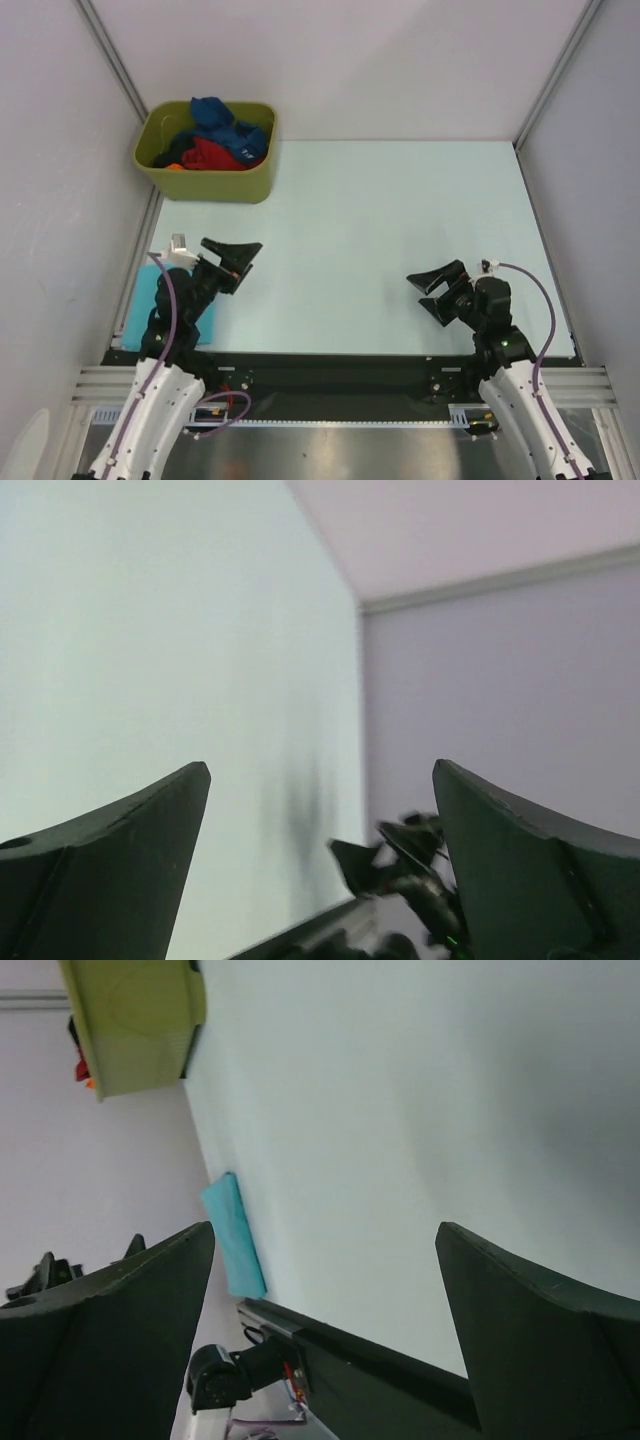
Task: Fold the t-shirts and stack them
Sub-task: Grab the tshirt from the pile
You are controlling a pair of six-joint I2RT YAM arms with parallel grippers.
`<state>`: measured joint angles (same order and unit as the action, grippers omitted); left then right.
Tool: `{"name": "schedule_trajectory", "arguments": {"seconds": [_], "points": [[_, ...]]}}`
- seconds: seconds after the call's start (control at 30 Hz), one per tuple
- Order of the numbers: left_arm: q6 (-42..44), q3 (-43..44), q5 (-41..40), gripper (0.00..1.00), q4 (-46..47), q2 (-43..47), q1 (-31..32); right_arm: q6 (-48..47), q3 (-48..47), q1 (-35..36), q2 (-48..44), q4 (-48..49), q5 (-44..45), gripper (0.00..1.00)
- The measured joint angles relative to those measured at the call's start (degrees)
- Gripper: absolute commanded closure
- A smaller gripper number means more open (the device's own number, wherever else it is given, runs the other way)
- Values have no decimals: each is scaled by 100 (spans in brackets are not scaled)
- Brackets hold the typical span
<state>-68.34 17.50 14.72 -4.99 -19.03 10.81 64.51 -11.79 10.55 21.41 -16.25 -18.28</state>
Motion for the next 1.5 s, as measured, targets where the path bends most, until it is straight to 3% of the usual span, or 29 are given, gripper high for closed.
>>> {"name": "schedule_trajectory", "arguments": {"seconds": [0.13, 0.4, 0.6, 0.9, 1.13, 1.5], "points": [[813, 1250, -828, 0, -1086, -1373, -11, -417, -450, -164, 214, -627, 111, 0], [1897, 3543, -2492, 0, -1191, -3696, -144, -1670, -1681, -1073, 658, -1526, 120, 2], [2570, 5482, -2267, 0, -815, -5438, -914, -2319, -2173, -1150, 1005, -1921, 304, 1], [2435, 9204, -1320, 22, -1379, -9027, -1329, -2728, -2640, -1161, 1539, -2079, 807, 0], [1591, 9783, -1370, 27, -2267, -10222, -1189, -2752, -2658, -1410, 1860, -2072, 1032, 1], [1200, 10089, -1777, 38, -2430, -10430, -1091, -2754, -2710, -1637, 2111, -1987, 1110, 1]]}}
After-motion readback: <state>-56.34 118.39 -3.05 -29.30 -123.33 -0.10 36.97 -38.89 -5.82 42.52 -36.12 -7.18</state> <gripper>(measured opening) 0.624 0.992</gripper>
